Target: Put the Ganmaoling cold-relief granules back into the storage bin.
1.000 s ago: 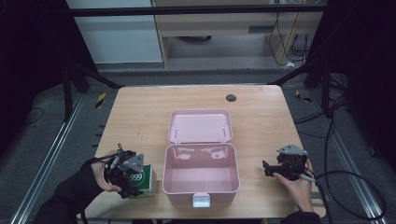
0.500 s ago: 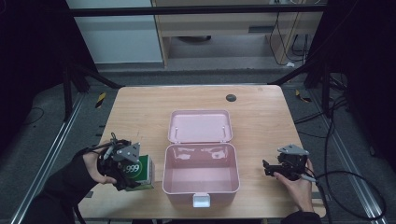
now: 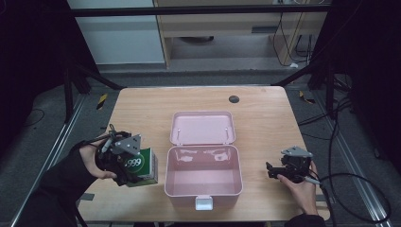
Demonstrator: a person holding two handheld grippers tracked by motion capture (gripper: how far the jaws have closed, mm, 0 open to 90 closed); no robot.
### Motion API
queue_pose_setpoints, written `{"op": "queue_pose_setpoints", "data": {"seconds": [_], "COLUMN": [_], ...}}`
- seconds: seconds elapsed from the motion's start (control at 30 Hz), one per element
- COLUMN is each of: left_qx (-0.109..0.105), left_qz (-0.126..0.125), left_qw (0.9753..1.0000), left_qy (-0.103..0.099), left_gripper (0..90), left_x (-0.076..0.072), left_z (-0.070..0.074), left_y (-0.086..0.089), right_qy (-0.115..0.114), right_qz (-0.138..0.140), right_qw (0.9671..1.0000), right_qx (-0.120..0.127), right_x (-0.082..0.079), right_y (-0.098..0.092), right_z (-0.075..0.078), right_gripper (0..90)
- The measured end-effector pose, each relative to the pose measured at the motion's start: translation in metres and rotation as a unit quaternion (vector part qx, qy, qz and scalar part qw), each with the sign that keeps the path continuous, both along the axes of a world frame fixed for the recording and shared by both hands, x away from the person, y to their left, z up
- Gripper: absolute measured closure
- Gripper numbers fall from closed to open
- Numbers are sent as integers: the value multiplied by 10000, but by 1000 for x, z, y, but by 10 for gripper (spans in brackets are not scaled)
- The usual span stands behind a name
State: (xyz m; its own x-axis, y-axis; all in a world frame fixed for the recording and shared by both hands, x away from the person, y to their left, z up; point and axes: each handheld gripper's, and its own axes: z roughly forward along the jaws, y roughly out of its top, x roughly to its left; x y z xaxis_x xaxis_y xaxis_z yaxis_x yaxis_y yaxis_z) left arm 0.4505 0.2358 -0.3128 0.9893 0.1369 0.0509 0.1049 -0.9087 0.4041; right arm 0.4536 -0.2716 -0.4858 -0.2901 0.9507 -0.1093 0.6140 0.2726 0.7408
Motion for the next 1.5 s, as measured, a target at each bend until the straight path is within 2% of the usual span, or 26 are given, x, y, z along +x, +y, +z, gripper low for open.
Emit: {"op": "queue_pose_setpoints", "data": {"seconds": [0.57, 0.87, 1.03, 1.5], "left_qx": [-207, -301, -333, -277], "left_qz": [-33, -152, -200, -347], "left_qw": [9997, 9993, 9991, 9989], "left_qy": [-153, -170, -170, -118], "left_gripper": [147, 147, 147, 148], "left_x": [-6, -6, -4, 5], "left_z": [35, 46, 48, 38], "left_y": [-9, -25, -34, -61], "right_qy": [-13, -9, -18, -26], "right_qz": [-8, -12, -11, -39], "right_qw": [10000, 10000, 10000, 10000], "right_qx": [-14, -16, -30, 5], "right_x": [0, 0, 0, 0], "right_y": [0, -1, -1, -3], "right_z": [0, 0, 1, 0], "right_gripper": [5, 5, 5, 5]}}
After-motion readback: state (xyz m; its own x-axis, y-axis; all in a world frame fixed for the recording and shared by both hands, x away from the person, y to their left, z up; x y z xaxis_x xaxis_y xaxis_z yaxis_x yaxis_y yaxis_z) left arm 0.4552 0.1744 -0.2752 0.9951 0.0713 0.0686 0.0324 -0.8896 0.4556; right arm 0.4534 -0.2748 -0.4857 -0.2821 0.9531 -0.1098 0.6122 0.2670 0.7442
